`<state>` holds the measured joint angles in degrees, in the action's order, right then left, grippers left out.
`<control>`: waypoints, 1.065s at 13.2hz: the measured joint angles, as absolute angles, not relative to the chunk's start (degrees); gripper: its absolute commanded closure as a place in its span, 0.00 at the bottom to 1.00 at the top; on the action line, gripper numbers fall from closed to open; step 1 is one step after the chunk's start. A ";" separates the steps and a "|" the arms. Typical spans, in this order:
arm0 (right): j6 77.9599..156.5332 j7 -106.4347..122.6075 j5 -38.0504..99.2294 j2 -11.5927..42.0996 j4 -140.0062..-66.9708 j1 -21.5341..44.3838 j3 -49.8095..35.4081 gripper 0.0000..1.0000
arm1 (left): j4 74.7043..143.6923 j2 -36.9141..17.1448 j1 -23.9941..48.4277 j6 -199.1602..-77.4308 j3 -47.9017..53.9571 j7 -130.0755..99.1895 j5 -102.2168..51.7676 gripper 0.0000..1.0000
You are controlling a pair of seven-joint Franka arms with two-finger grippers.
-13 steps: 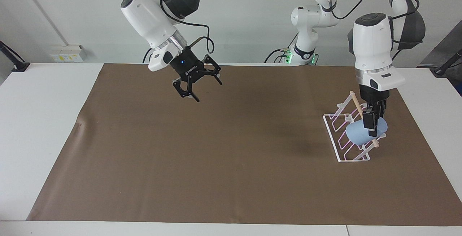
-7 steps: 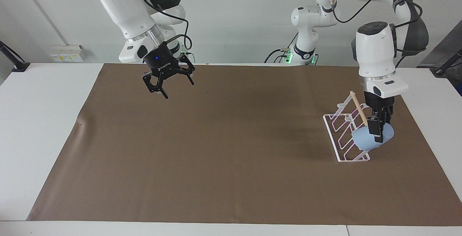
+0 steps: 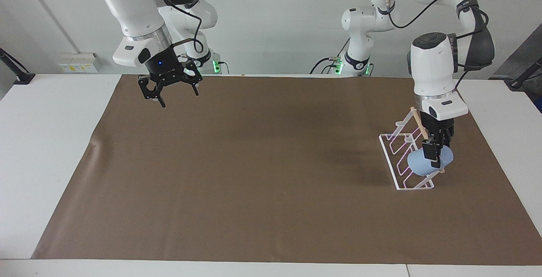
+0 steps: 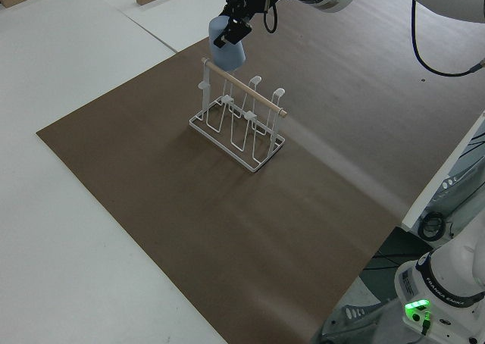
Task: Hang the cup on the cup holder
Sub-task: 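Lower the cup onto the rack hook while the right gripper retreats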
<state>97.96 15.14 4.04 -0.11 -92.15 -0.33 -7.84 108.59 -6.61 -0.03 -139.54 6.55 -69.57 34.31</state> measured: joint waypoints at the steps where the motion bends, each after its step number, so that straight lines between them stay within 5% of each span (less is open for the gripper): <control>1: 95.73 14.29 3.52 -0.11 -91.06 -0.29 -7.41 0.00 | 109.08 -6.45 -0.03 -139.55 6.56 -69.57 34.40 1.00; 7: 91.98 9.06 1.68 -0.01 -89.93 -0.18 -2.13 0.00 | 112.36 -5.36 -0.03 -140.62 6.61 -69.57 34.72 1.00; 8: 91.98 8.71 1.66 0.02 -90.49 -0.16 -1.29 0.00 | 113.08 -5.05 -0.03 -141.05 6.61 -69.57 34.72 0.57; 9: 92.19 8.38 1.65 -0.01 -91.38 -0.16 -0.56 0.00 | 113.48 -4.82 -0.03 -141.22 6.61 -69.57 34.72 0.01; 14: 95.55 6.16 1.62 -1.14 -96.90 -0.09 0.13 0.00 | 113.69 -4.49 -0.03 -141.36 6.63 -69.45 34.76 0.00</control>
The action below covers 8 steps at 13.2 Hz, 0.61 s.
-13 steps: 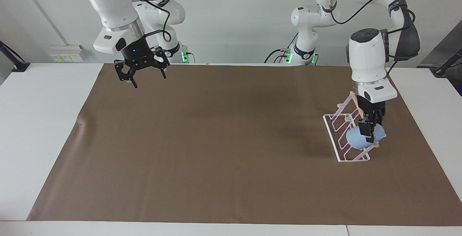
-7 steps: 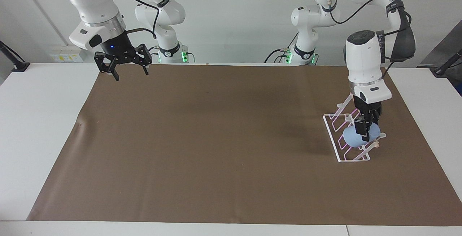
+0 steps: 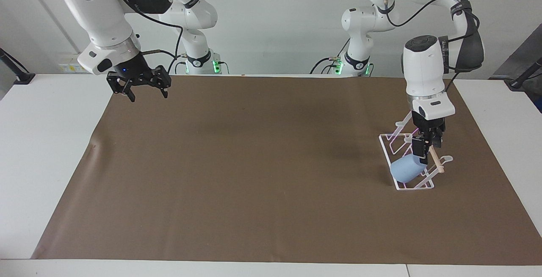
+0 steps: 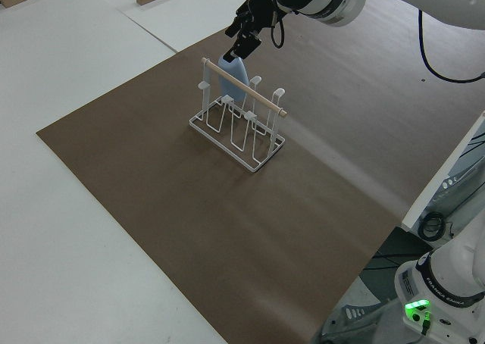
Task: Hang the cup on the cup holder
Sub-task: 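Lower the cup onto the rack hook while the right gripper retreats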
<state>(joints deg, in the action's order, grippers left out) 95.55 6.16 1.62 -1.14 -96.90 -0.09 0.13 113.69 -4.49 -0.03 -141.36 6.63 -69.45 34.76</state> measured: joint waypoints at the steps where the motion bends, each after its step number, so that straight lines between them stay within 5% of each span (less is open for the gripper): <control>1: 95.50 5.31 1.61 -1.41 -97.07 -0.07 0.20 0.00 | 113.69 -4.46 -0.03 -141.43 6.66 -69.42 34.77 0.00; 8: 93.49 4.48 1.61 -3.07 -96.03 0.21 0.77 0.00 | 111.70 -4.09 -0.03 -141.75 6.93 -63.70 34.20 0.00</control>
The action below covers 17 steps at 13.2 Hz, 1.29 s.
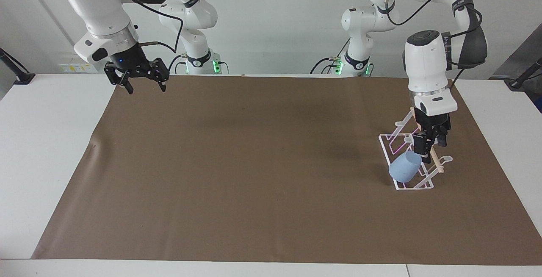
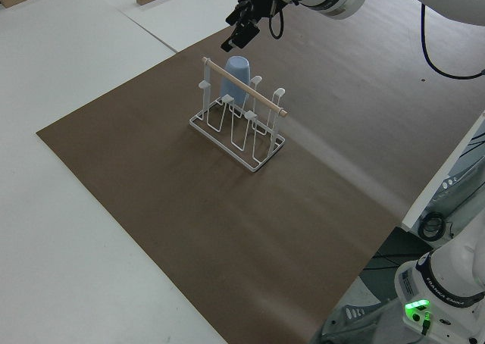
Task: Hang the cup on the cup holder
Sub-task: 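Lower the cup onto the rack hook while the right gripper retreats, then open the left gripper and withdraw it from the cup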
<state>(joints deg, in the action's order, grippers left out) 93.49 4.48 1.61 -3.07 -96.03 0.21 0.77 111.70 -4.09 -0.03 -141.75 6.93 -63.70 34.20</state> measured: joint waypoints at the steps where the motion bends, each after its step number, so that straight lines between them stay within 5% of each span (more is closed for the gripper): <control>1: 93.20 4.48 1.61 -3.13 -95.91 0.41 1.09 0.00 | 111.36 -3.92 -0.02 -141.64 7.05 -62.15 32.73 0.00; 8: 91.75 4.48 1.61 -3.27 -94.21 1.18 2.09 0.00 | 98.51 -2.01 -0.26 -118.78 7.16 -31.10 10.28 0.00; 17: 91.68 4.48 1.61 -3.26 -94.46 1.37 2.88 0.00 | 95.07 1.80 -0.33 -100.39 6.81 -13.47 3.06 0.00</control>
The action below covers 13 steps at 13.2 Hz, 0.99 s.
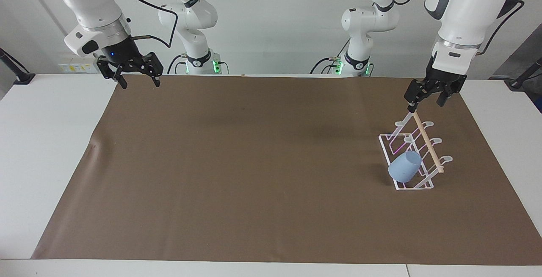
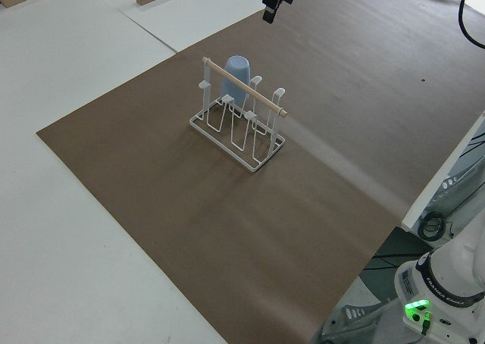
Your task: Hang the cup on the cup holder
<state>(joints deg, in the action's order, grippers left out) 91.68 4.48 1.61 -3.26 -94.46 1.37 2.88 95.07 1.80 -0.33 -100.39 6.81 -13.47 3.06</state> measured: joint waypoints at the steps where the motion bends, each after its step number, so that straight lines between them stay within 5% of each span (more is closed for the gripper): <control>1: 91.58 4.48 1.61 -3.26 -94.46 1.44 2.88 0.00 | 94.15 1.90 -0.56 -97.93 6.41 -10.34 2.98 0.00; 13: 91.48 4.48 1.61 -3.28 -94.45 1.36 2.95 0.00 | 91.90 2.17 -1.81 -90.88 7.23 -0.97 2.78 0.00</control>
<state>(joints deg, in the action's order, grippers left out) 91.48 4.48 1.61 -3.28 -94.45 1.36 2.95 91.90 2.17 -1.81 -90.88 7.23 -0.97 2.78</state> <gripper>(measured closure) 0.000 0.000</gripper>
